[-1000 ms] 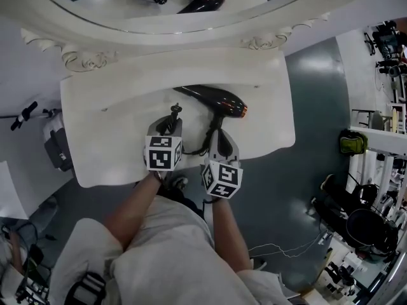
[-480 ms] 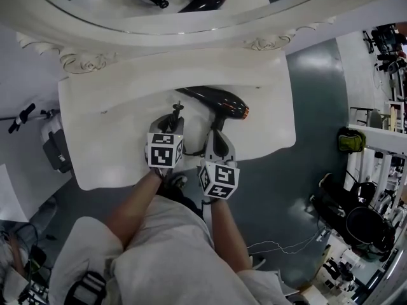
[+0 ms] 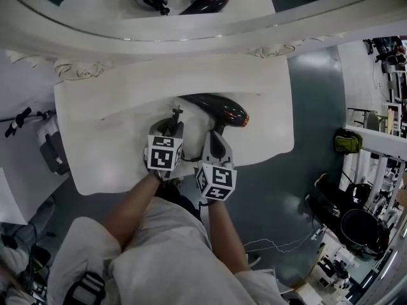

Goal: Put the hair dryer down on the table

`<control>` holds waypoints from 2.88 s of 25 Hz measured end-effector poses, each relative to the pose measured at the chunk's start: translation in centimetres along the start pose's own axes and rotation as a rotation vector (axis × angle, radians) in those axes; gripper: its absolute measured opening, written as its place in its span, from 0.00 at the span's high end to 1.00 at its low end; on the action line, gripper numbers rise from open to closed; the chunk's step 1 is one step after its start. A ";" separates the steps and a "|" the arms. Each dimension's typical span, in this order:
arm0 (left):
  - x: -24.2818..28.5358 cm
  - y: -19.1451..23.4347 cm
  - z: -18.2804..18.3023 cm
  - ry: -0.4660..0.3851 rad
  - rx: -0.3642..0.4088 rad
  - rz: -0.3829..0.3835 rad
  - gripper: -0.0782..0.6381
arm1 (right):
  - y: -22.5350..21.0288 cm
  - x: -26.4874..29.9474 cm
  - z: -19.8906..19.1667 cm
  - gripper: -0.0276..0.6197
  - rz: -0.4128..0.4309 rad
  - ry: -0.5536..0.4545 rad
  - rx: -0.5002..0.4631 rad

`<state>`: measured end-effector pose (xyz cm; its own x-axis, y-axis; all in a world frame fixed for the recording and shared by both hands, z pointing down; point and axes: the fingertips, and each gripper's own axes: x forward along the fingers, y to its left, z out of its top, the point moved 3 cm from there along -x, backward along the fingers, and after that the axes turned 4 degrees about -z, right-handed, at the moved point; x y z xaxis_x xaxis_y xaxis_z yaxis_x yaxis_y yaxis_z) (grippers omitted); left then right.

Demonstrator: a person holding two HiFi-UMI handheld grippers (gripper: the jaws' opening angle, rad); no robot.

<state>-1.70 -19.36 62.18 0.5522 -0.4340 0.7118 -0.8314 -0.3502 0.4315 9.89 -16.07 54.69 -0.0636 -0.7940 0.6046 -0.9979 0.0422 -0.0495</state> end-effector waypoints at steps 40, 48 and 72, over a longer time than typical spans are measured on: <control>-14.4 -12.2 -0.8 -0.366 0.378 0.093 0.88 | -0.7 -15.7 1.2 0.93 0.007 -0.310 0.012; -20.6 -17.9 -3.4 -0.520 0.393 0.073 0.88 | -0.2 -23.7 1.6 0.93 0.022 -0.461 -0.034; -28.0 -30.5 -10.2 -0.685 0.478 -0.050 0.88 | -4.7 -39.4 -1.2 0.93 -0.064 -0.661 -0.068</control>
<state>7.60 11.92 34.71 0.6315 -0.7631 0.1371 -0.7744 -0.6297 0.0620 17.10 15.74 32.03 -0.0043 -0.9999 -0.0114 -0.9994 0.0040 0.0335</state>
